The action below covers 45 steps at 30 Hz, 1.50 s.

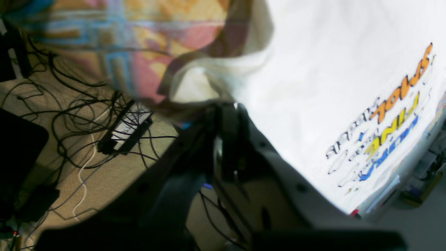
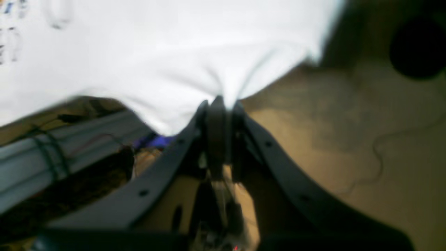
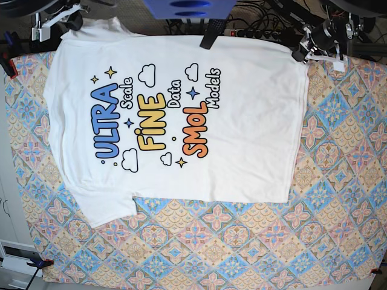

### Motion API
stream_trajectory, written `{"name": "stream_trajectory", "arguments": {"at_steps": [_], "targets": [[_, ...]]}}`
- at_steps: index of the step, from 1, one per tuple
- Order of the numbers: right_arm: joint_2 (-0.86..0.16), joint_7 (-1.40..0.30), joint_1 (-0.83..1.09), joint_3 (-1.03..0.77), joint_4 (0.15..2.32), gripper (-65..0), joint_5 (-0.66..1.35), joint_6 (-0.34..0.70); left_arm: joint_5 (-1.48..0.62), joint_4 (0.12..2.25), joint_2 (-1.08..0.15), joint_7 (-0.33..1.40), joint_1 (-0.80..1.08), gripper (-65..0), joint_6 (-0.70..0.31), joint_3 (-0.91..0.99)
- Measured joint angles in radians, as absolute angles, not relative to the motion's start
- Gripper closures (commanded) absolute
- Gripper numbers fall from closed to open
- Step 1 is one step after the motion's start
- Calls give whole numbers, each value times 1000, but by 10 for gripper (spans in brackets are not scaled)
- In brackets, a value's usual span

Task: Fold the T-shirt properly
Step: 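Lift the shoulder edge with both grippers and fold it over the shirt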

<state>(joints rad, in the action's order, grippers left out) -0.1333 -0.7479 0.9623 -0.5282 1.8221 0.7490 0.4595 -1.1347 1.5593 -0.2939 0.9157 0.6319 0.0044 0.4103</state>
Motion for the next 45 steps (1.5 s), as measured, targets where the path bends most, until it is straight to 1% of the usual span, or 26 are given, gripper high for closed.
{"name": "stream_trajectory", "arguments": {"at_steps": [3, 6, 10, 15, 17, 21, 26, 29, 32, 36, 38, 40, 42, 43, 44, 45], "targets": [[-135, -746, 961, -529, 1871, 0, 748, 459, -1134, 1600, -292, 914, 633, 0, 12, 410], [-133, -747, 950, -529, 1893, 0, 748, 459, -1135, 1687, -285, 916, 619, 0, 8, 410], [-133, -757, 865, -524, 1892, 0, 742, 456, -1137, 1745, -271, 910, 564, 0, 7, 411], [-135, -757, 785, -524, 1897, 0, 744, 460, -1130, 1752, -263, 917, 492, 0, 10, 412], [-136, -777, 742, -524, 1893, 0, 739, 453, -1124, 1741, -263, 918, 457, 0, 10, 412], [-135, -875, 602, -525, 1891, 0, 741, 459, -1126, 1697, -261, 921, 376, 0, 9, 412], [-136, -943, 459, -524, 1889, 0, 741, 461, -1120, 1570, -262, 924, 286, 0, 13, 412], [-134, -978, 404, -524, 1877, -1, 684, 460, -1126, 1514, -261, 920, 249, 0, 11, 410], [-139, -974, 342, -493, 1845, -2, 605, 457, -1122, 1455, -260, 924, 209, 0, 11, 410], [-135, -969, 290, -422, 1782, -11, 567, 461, -1126, 1409, -258, 918, 171, 0, 11, 409], [-133, -973, 278, -393, 1753, -54, 527, 460, -1122, 1405, -259, 918, 165, -33, 11, 409], [-136, -977, 265, -371, 1739, -130, 483, 459, -1123, 1404, -260, 917, 163, -113, 11, 409], [-136, -969, 263, -364, 1747, -225, 478, 460, -1123, 1404, -260, 918, 163, -241, 12, 409], [-136, -967, 263, -364, 1750, -260, 479, 460, -1123, 1404, -261, 923, 163, -299, 14, 409], [-136, -966, 263, -364, 1750, -290, 479, 460, -1127, 1404, -263, 935, 164, -362, 16, 409], [-136, -966, 265, -364, 1750, -303, 478, 460, -1125, 1404, -266, 937, 165, -409, 15, 410]]}}
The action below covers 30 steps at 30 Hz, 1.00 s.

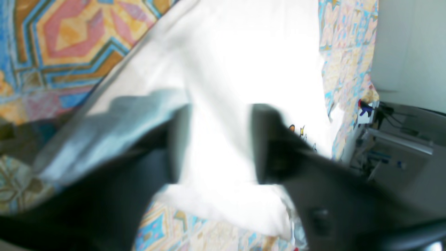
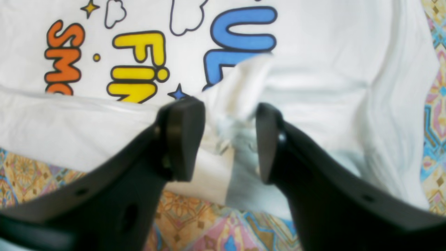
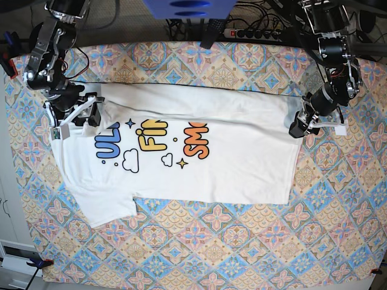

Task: Fold the T-shirt properly
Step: 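Lift the shoulder edge with both grippers and fold it over the shirt, then lay the folded edge down and open both grippers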

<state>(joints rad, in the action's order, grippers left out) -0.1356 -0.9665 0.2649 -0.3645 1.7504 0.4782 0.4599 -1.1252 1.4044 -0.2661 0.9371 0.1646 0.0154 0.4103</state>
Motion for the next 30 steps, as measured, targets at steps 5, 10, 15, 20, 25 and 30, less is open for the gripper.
{"name": "stream_trajectory", "arguments": {"at_steps": [5, 10, 15, 20, 25, 30], "targets": [[-138, -968, 297, -367, 1801, -285, 479, 459, -1199, 1423, -270, 937, 214, -465, 10, 414], [-133, -966, 395, -415, 1857, -285, 486, 467, -1291, 1509, -308, 939, 354, -416, 12, 419], [-141, -975, 471, -464, 1864, -285, 500, 459, -1288, 1509, -297, 939, 393, -401, 11, 414], [-137, -963, 486, -496, 1865, -285, 595, 461, -1279, 1405, -297, 932, 362, -401, 16, 414], [-138, -973, 496, -502, 1863, -285, 584, 459, -1311, 1276, -297, 938, 262, -400, -2, 412], [-136, -966, 490, -502, 1863, -285, 591, 459, -1222, 1256, -263, 931, 204, -337, -6, 416]]}}
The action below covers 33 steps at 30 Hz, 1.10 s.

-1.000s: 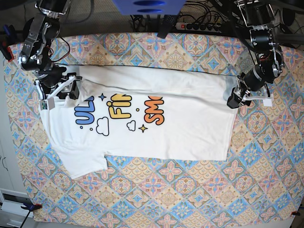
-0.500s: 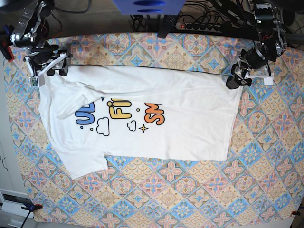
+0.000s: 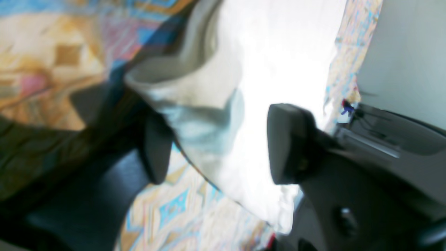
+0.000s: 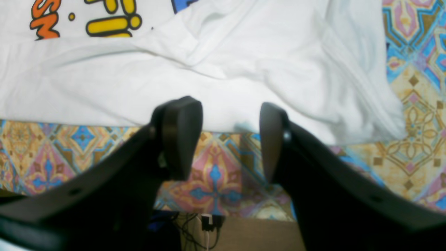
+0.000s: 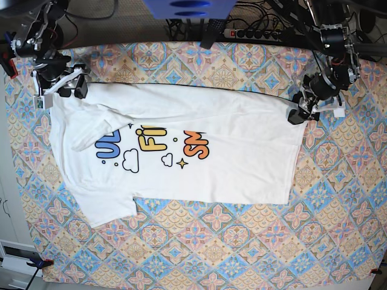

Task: Fold the T-shirt properly
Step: 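Lay the folded edge down and open both grippers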

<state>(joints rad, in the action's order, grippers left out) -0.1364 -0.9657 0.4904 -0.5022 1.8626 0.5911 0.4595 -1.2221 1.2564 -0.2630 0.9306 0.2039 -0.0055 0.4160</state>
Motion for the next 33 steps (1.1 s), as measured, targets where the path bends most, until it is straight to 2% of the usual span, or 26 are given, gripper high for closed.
{"name": "stream_trajectory", "arguments": {"at_steps": [2, 5, 6, 9, 15, 28, 33], "targets": [[-137, -970, 491, -502, 1858, -285, 591, 460, -1184, 1256, -244, 928, 182, -236, -1, 415], [-135, -971, 488, -505, 1820, -285, 590, 460, -1173, 1251, -227, 971, 178, -34, 7, 407], [-133, -973, 484, -517, 1802, -286, 596, 465, -1171, 1251, -223, 981, 178, 0, 7, 407], [-133, -966, 485, -565, 1739, -290, 596, 460, -1174, 1247, -222, 979, 189, 0, 7, 408], [-132, -968, 483, -596, 1642, -345, 599, 460, -1172, 1247, -236, 981, 189, 0, 7, 408], [-133, -943, 341, -602, 1431, -351, 601, 460, -1171, 1247, -245, 981, 199, 0, 6, 408], [-136, -957, 302, -633, 1386, -447, 618, 472, -1178, 1247, -247, 984, 205, 0, 4, 408]]}}
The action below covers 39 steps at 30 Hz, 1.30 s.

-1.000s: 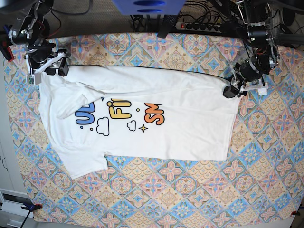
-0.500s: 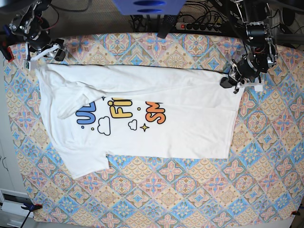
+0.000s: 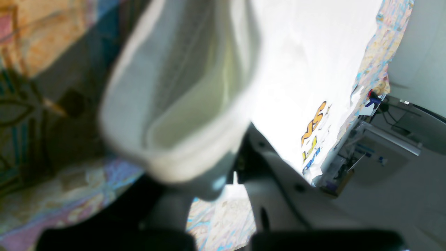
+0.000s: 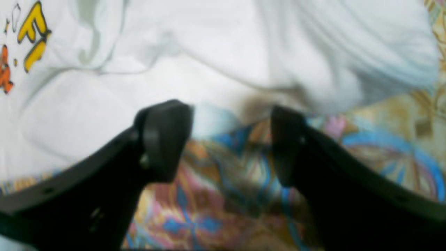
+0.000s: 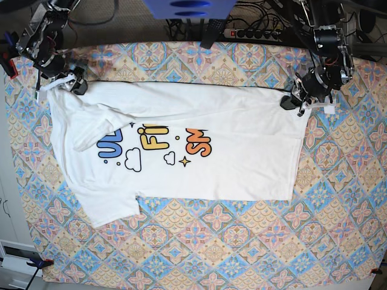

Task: Fold the T-shirt properly
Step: 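Lay the folded edge down and open both grippers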

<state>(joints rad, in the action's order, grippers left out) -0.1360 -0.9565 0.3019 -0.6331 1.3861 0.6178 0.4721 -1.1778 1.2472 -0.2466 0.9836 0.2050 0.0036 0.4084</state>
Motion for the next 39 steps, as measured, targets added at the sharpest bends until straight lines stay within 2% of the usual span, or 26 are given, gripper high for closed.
{"name": "stream_trajectory", "arguments": {"at_steps": [4, 13, 21, 39], "targets": [[-136, -950, 305, -635, 1382, -495, 636, 482, -1178, 1247, -247, 982, 205, 0, 4, 408], [-136, -946, 302, -641, 1362, -494, 638, 487, -1178, 1247, -247, 982, 205, 0, 4, 408], [-139, -945, 309, -791, 1342, -494, 625, 470, -1182, 1248, -247, 979, 220, 0, 3, 408], [-145, -934, 260, -789, 1299, -482, 609, 467, -1183, 1248, -246, 976, 230, 0, -1, 408]]}}
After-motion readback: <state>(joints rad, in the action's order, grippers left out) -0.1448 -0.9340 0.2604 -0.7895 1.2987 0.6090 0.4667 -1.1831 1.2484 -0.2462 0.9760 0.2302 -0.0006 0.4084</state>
